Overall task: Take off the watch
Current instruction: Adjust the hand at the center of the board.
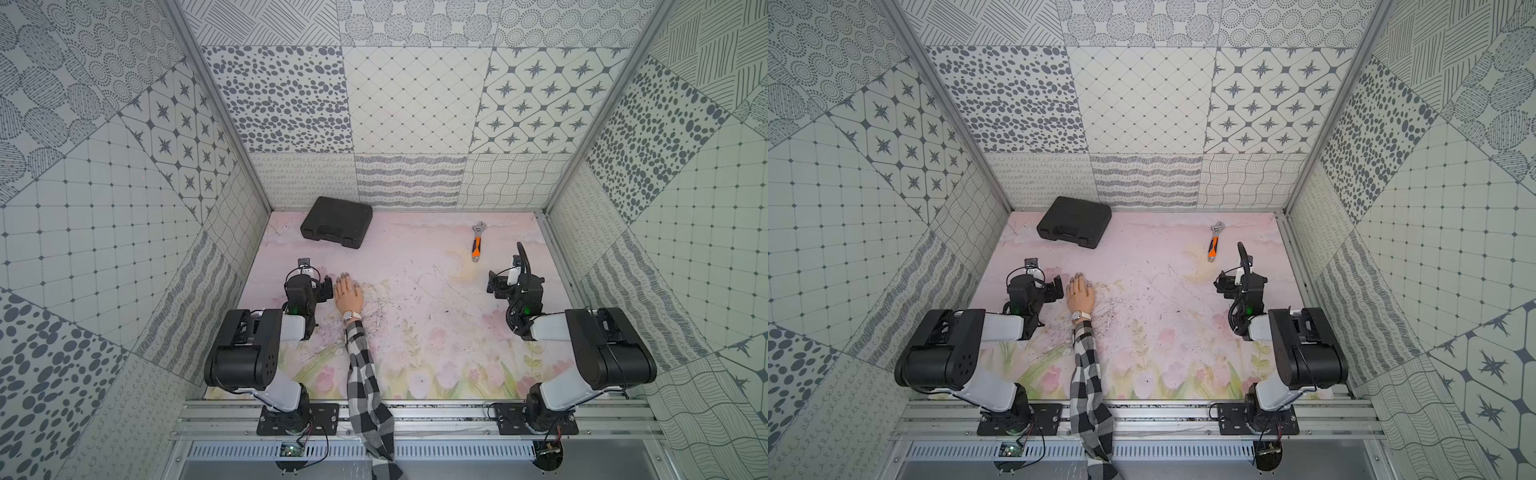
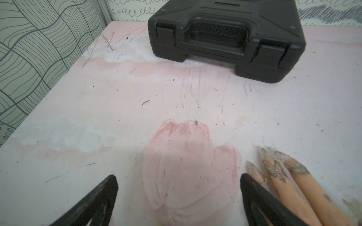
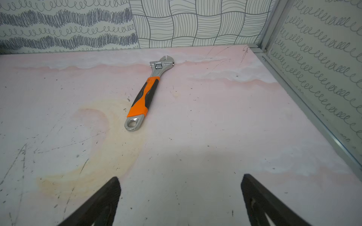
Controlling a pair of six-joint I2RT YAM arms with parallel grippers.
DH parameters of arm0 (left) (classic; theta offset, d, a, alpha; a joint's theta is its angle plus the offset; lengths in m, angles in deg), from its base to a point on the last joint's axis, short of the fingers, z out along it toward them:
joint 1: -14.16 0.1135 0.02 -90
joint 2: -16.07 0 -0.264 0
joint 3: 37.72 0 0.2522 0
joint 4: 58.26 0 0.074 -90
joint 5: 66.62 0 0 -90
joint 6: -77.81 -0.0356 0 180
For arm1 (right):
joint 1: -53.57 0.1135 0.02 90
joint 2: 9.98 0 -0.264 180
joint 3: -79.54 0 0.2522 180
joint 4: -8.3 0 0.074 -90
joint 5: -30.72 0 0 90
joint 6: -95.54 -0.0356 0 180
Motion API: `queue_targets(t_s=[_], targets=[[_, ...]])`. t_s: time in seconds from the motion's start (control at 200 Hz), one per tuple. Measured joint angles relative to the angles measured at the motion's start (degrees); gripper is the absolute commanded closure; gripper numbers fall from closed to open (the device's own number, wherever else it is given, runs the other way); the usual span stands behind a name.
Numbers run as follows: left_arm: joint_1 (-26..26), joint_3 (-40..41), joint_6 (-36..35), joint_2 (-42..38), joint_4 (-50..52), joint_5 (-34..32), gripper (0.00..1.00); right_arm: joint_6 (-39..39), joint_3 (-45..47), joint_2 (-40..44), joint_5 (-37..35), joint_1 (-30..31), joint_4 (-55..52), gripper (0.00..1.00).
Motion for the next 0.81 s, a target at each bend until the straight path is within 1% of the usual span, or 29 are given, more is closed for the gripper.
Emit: queue_targets(t_s=[0.655,0.71,0.805], targets=[[0.0,0.0,0.0,0.0,0.0,0.0,0.01,0.0,0.0,0.0,0.0,0.0,0.0,0.02],[0.0,0.0,0.0,0.0,0.0,0.0,0.04,0.0,0.0,0.0,0.0,0.0,0.0,0.02],[0.0,0.0,0.0,-0.9,0.8,-0.2,0.04,0.0,0.0,0.0,-0.2,0.0,0.0,0.02]])
